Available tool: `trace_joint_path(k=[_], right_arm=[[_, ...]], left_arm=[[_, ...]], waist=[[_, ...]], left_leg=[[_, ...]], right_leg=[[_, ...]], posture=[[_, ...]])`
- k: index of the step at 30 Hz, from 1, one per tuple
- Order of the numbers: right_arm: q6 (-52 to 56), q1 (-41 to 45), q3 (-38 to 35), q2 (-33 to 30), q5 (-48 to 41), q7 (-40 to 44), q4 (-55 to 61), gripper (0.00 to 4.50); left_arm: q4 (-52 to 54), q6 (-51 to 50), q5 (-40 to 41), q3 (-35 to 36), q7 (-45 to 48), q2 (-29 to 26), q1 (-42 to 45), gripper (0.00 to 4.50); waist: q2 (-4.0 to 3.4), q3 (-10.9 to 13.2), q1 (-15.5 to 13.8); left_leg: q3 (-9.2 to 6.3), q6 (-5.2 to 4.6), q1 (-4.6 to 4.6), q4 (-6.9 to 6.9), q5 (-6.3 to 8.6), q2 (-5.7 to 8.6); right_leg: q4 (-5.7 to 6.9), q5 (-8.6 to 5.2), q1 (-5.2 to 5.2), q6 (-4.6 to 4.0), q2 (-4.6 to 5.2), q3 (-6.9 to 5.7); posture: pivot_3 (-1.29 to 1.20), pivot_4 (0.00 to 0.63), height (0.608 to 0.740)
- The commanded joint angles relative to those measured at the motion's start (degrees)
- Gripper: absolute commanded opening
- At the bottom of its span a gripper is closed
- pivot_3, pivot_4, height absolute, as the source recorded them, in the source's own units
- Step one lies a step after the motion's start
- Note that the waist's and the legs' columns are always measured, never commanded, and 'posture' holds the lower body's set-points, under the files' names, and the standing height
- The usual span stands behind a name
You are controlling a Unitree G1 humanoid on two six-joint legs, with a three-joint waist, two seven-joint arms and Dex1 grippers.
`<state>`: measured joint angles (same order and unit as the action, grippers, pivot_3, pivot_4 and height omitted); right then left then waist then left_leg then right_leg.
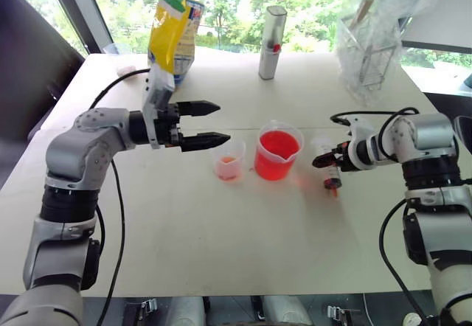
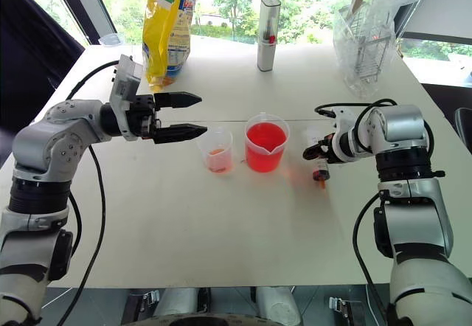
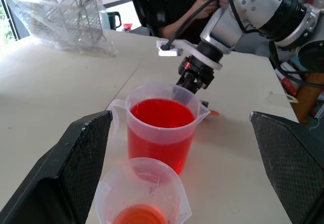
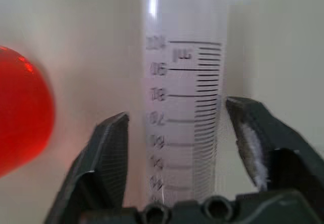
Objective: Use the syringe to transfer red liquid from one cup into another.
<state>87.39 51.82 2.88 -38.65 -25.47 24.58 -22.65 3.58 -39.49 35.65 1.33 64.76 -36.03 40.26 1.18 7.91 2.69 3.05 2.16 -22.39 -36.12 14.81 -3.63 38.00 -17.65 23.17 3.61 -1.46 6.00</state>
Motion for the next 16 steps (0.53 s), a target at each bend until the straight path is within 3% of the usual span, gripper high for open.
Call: trace_joint_path(k=[1, 5, 9, 13, 16], right_arm=[[1.4, 0.6, -1.5, -0.8, 0.3, 0.4, 3.2, 4.47], [3.5, -0.3, -2.2, -3.6, -0.7, 1.2, 11.1, 4.47], [5.1, -3.7, -6.1, -11.9, -7.6, 5.7, 29.9, 4.47], [5.1, -10.8, -13.4, -18.7, -17.2, 9.8, 44.5, 4.47], [5.1, -16.4, -20.5, -20.5, -24.2, 11.6, 52.7, 4.47]], left_arm=[[2.2, -0.6, 1.5, 0.7, 0.6, -0.8, 0.0, 4.50], [3.0, -1.2, 1.5, 0.4, 1.1, -1.5, -0.4, 4.50], [4.2, -1.7, 1.5, 0.3, 1.5, -2.8, -1.4, 4.50], [5.9, -2.5, 2.0, 0.3, 2.2, -4.7, -3.3, 4.50], [6.5, -2.4, 1.7, -0.2, 3.1, -6.2, -4.5, 4.50]], waist=[[-0.01, 0.0, 0.0], [-0.05, 0.0, -0.1], [-0.21, 0.1, -0.3], [-0.10, 0.1, -0.2], [-0.07, 0.1, 0.1]], left_leg=[[0.00, 0.00, 0.00, 0.00, 0.00, 0.00], [0.00, 0.00, -0.03, 0.02, 0.00, 0.01], [-0.05, 0.00, -0.08, 0.11, 0.00, -0.01], [-0.11, -0.01, -0.07, 0.11, 0.01, -0.03], [-0.11, -0.04, 0.05, 0.12, 0.03, -0.08]], right_leg=[[0.00, 0.00, 0.00, 0.00, 0.00, 0.00], [0.00, 0.00, 0.03, 0.00, 0.01, 0.00], [-0.05, -0.01, 0.07, 0.01, 0.03, -0.01], [-0.12, -0.03, 0.01, 0.04, 0.03, -0.06], [-0.18, -0.04, -0.13, 0.04, 0.07, -0.06]], posture=[[0.00, 0.150, 0.739], [0.00, 0.150, 0.739], [0.00, 0.150, 0.739], [0.00, 0.150, 0.739], [0.00, 0.150, 0.739]])
